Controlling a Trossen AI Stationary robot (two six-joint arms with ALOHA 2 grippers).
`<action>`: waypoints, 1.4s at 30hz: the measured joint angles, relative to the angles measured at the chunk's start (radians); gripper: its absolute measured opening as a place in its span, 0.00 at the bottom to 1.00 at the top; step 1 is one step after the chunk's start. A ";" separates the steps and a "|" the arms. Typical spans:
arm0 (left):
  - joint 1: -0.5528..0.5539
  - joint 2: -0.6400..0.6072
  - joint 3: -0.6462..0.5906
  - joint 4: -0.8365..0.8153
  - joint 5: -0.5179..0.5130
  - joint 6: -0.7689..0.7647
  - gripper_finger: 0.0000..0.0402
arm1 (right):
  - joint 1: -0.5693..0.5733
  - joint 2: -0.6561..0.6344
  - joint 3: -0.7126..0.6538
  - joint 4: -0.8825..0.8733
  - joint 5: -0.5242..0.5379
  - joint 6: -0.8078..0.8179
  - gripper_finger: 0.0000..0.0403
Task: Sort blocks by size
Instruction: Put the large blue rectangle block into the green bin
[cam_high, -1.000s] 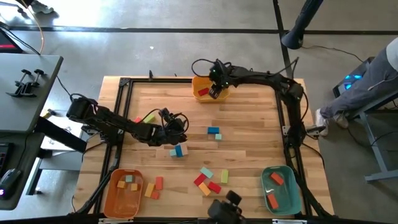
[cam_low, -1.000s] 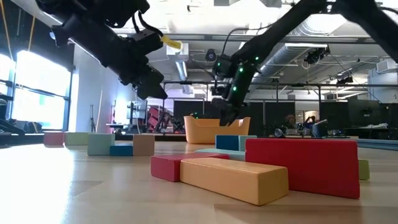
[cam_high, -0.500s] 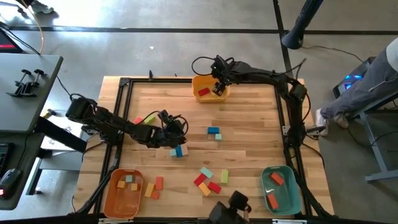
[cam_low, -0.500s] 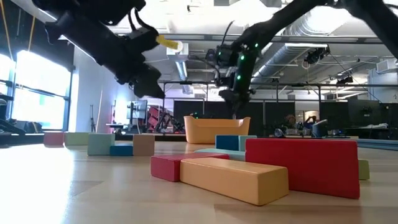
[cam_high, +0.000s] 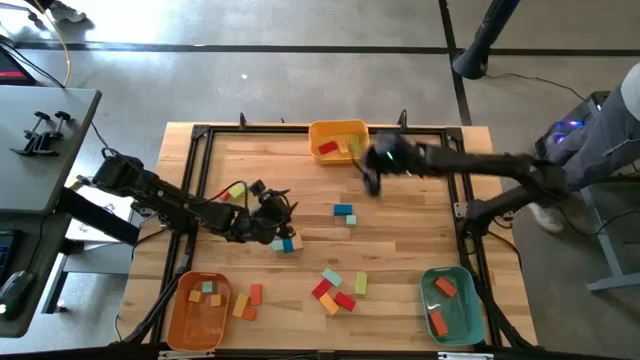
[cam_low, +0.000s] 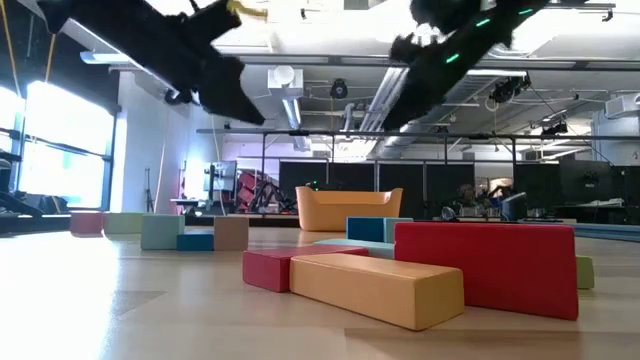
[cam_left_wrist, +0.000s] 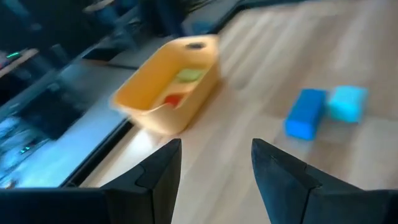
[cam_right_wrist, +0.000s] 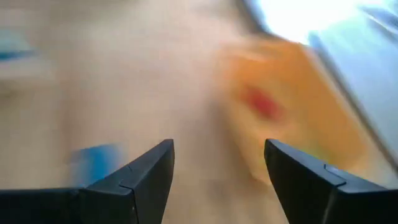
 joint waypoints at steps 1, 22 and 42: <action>-0.005 0.000 0.000 0.034 0.032 0.031 0.45 | 0.045 -0.043 -0.044 0.027 -0.061 -0.013 0.61; 0.105 0.152 0.000 0.947 0.700 0.370 0.45 | 0.525 -0.230 -0.504 0.718 0.147 0.120 0.61; 0.292 0.423 0.001 0.676 0.713 0.163 0.45 | 0.405 -0.081 -0.515 0.696 0.068 0.238 0.61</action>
